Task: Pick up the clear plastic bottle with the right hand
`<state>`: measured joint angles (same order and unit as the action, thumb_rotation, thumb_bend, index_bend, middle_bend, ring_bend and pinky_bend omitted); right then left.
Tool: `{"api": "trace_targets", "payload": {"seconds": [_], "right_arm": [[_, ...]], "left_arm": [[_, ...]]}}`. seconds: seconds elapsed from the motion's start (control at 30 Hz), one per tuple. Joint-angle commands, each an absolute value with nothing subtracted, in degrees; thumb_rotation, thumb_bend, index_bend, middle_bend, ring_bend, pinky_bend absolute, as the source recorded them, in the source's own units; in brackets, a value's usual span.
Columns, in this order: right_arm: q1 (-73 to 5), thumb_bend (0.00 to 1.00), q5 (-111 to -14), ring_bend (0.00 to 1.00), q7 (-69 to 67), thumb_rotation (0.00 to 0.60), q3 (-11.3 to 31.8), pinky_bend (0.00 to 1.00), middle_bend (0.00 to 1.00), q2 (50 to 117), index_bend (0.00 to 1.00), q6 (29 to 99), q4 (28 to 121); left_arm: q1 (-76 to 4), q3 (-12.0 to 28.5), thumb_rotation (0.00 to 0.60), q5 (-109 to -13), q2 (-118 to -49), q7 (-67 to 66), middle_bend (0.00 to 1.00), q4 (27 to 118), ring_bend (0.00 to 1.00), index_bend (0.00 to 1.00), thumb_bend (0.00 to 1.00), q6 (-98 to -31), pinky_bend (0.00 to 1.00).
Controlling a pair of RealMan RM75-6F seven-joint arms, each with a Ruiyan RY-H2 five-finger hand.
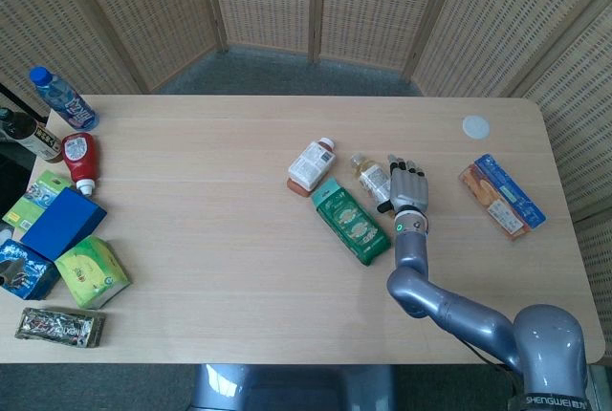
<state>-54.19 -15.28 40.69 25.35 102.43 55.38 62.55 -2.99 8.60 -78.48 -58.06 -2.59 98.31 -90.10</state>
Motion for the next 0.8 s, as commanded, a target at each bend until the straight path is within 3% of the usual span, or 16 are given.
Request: {"api": "trace_targets", "payload": {"seconds": [0.03,0.3,0.8], "right_arm": [[-54.7,0.00,-14.0,0.00,41.3,0.551,25.7,0.00,0.00,103.3,0.00,55.2,61.6],[-56.7,0.00,-12.2,0.00,43.2,0.586,25.8,0.00,0.00,106.8,0.00,51.9,53.2],[-58.3,0.00,-15.5,0.00,40.9,0.600,26.8,0.01,0.00,113.1,0.00,44.8,38.4]], "left_arm": [[-3.1,8.6,0.600,-78.5,-58.2,-2.7,0.00,98.4,0.00,0.00,0.00,-90.1,0.00],[-3.0,8.7,0.600,-78.2,-58.2,-2.6,0.00,98.2,0.00,0.00,0.00,-90.1,0.00],[-3.3,8.7,0.600,-77.6,-58.9,-3.2,0.00,97.6,0.00,0.00,0.00,-89.4,0.00]]}}
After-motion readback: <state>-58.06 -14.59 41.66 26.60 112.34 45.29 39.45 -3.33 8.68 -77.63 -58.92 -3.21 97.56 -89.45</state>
